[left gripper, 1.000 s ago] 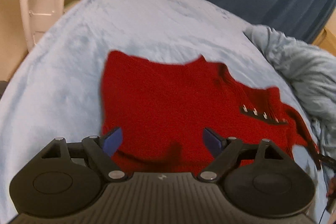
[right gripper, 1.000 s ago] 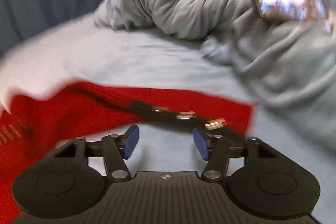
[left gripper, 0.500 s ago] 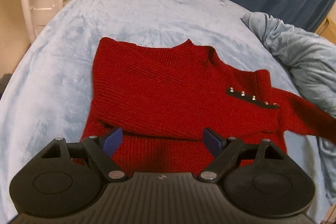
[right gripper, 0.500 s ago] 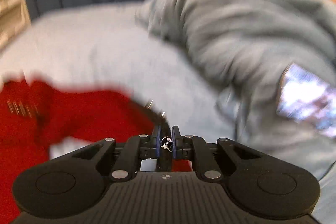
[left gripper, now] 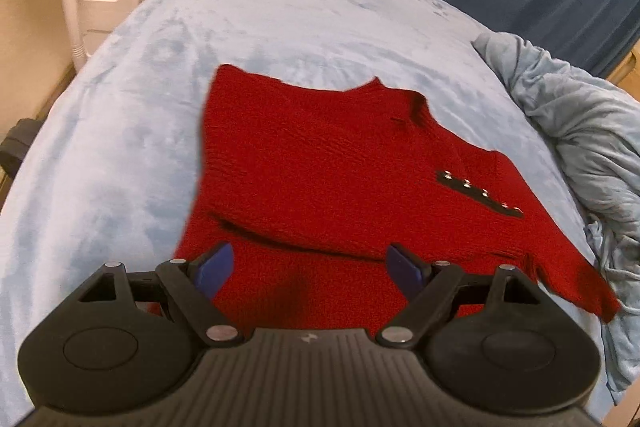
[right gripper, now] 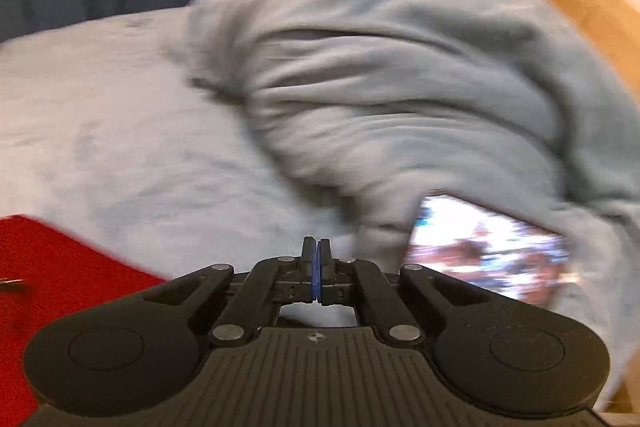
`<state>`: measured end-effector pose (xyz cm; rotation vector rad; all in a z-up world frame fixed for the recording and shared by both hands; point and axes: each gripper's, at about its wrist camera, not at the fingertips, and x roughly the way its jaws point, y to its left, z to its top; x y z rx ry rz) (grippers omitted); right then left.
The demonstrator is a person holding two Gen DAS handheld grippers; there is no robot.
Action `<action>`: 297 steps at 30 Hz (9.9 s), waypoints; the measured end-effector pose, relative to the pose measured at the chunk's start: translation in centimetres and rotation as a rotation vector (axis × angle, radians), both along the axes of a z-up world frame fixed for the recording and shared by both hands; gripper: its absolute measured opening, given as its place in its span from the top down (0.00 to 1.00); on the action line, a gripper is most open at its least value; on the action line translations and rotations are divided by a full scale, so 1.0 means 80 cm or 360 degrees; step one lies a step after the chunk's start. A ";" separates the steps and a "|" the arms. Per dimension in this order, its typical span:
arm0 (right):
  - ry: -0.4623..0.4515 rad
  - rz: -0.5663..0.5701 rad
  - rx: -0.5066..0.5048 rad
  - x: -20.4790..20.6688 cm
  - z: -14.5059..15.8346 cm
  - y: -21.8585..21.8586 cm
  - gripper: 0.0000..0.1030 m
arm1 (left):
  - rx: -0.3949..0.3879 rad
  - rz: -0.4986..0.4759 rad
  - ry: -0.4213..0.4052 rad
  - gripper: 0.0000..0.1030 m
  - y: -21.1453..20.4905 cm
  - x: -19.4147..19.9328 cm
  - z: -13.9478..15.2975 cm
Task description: Fold small clothes
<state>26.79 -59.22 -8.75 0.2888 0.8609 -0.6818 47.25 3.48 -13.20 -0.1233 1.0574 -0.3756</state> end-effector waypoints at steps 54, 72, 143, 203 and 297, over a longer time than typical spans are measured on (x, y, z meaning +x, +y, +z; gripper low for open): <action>-0.0146 0.0759 0.0121 -0.041 -0.119 0.405 0.43 | 0.0103 0.0084 0.0060 0.11 0.083 -0.111 -0.021; -0.0116 0.0756 0.0190 -0.275 -0.035 0.514 0.37 | 0.0391 -0.0078 -0.0010 0.00 0.118 -0.352 0.001; -0.0021 0.0576 0.0803 -0.230 -0.119 0.407 0.83 | 0.0210 -0.0146 0.0162 0.82 0.132 -0.266 -0.024; -0.0443 0.0008 0.0681 -0.053 -0.123 0.277 0.88 | 0.0042 0.0232 -0.0032 0.88 0.112 0.012 -0.022; -0.0639 -0.0698 0.1243 -0.182 -0.206 0.367 0.79 | 0.0479 0.0500 0.0025 0.00 0.163 -0.215 -0.052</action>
